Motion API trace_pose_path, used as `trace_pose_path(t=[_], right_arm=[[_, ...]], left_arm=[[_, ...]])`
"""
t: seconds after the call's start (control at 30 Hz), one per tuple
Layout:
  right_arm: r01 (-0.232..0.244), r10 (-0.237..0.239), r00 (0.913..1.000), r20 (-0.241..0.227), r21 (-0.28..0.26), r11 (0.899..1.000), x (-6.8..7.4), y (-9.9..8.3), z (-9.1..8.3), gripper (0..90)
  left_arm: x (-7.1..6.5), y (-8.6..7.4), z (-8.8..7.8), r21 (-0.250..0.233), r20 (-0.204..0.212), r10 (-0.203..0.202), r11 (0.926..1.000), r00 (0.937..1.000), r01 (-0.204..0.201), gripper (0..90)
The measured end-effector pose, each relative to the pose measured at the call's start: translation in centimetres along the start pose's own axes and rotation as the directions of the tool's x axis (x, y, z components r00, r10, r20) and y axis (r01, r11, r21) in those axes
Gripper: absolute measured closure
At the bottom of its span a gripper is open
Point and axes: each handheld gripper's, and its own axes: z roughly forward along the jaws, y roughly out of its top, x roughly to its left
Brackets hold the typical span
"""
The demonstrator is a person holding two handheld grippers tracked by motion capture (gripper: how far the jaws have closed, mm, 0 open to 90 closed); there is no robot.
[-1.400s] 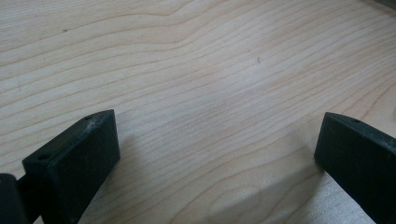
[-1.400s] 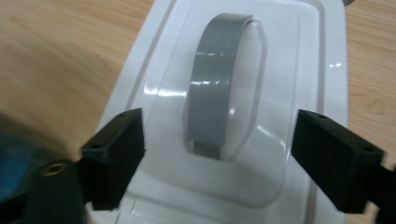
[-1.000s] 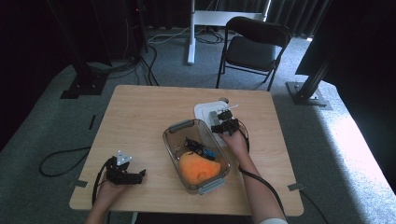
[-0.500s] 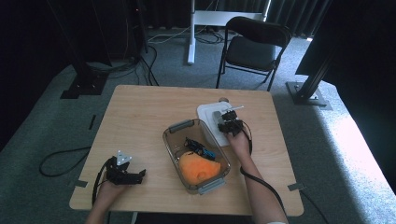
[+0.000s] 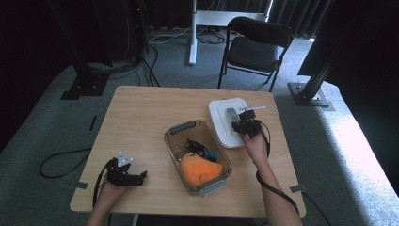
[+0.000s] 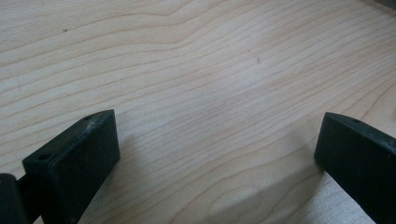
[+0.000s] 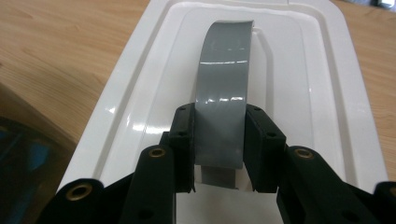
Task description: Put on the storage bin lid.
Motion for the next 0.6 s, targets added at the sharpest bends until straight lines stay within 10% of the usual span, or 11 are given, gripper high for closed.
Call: trace_pose_path(t=[0.33, 0.6], right_arm=[[0.001, -0.001, 1.0, -0.002, -0.057, 0.998, 0.3, 0.2, -4.1, 67.2], [0.027, -0.036, 0.9951, -0.092, -0.104, 0.994, 3.0, -0.5, -8.0, 67.2]], left_arm=[[0.0, 0.0, 0.0, 0.0, 0.0, 0.0, 1.0, 1.0, 0.0, 0.4], [0.0, 0.0, 0.0, -0.001, -0.001, 0.0, 1.0, 1.0, 0.0, 0.4]])
